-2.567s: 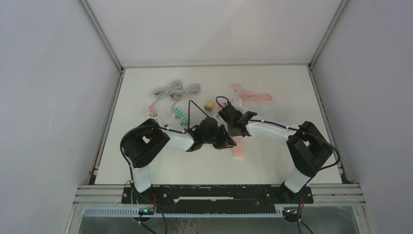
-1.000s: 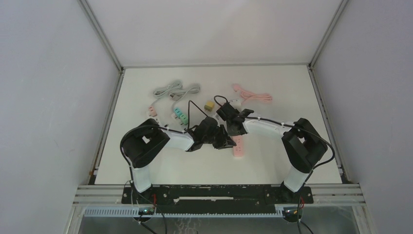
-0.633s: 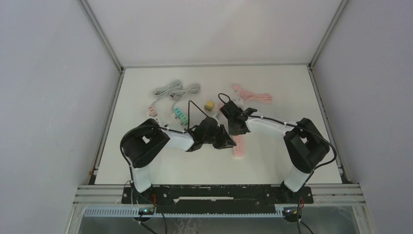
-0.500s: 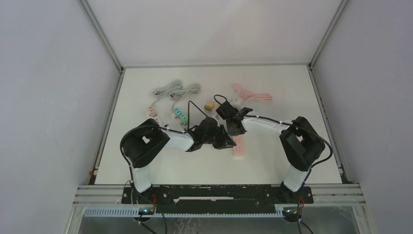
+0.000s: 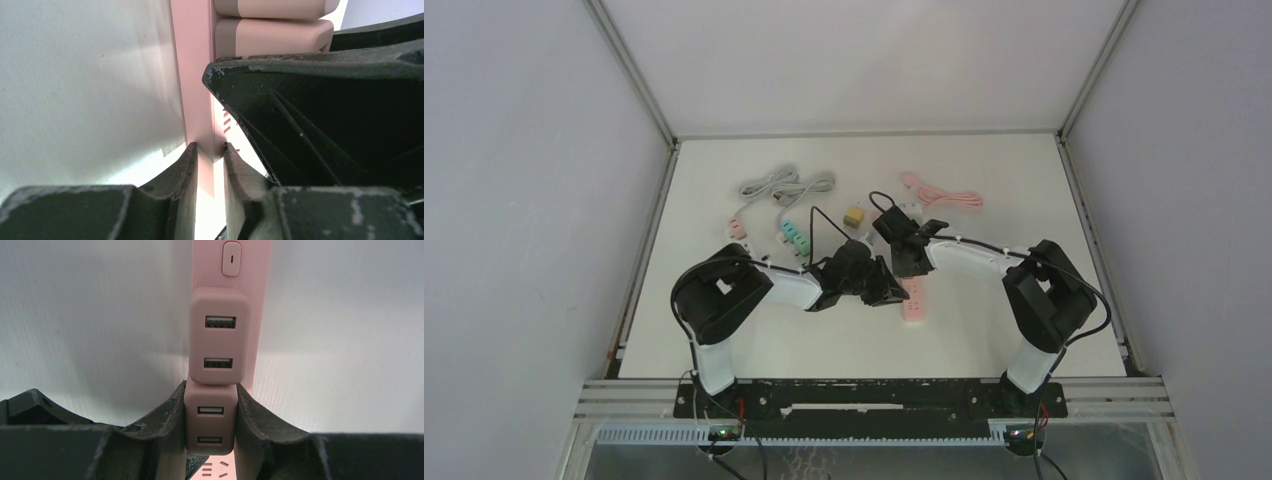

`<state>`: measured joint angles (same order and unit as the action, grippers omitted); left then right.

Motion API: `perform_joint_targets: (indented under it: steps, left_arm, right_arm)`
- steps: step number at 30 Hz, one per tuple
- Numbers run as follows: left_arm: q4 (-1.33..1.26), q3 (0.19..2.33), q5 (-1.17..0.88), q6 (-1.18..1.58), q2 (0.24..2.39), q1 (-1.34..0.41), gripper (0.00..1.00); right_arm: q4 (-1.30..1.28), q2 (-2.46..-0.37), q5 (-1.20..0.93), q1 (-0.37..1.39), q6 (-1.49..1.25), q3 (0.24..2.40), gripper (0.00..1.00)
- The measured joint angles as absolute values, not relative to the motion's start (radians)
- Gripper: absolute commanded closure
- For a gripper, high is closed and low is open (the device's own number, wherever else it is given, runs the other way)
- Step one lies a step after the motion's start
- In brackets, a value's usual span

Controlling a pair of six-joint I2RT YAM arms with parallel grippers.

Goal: Insert the plug
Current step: Insert the plug into the socket, then press the plug into the socket.

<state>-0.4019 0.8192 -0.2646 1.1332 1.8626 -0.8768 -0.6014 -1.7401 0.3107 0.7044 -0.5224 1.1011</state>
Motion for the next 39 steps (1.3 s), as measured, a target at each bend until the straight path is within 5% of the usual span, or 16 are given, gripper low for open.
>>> perform_joint_targets:
  steps: [6,12,34,39]
  left_arm:
    - [-0.402,0.819,-0.265,1.133,1.863,-0.877,0.74]
    - [-0.403,0.819,-0.262,1.133,1.863,-0.879,0.74]
    - [-0.409,0.819,-0.248,1.133,1.863,-0.886,0.74]
    - [-0.410,0.819,-0.247,1.133,1.863,-0.886,0.74]
  right_arm:
    - [-0.609,-1.720,0.307,0.705,-0.522,1.108,0.59]
    - [-0.632,-1.714,0.274,0.688,-0.522,1.118,0.45]
    - [-0.709,-1.708,0.249,0.661,-0.512,1.191,0.56]
    - [-0.711,-1.708,0.240,0.661,-0.510,1.191,0.73]
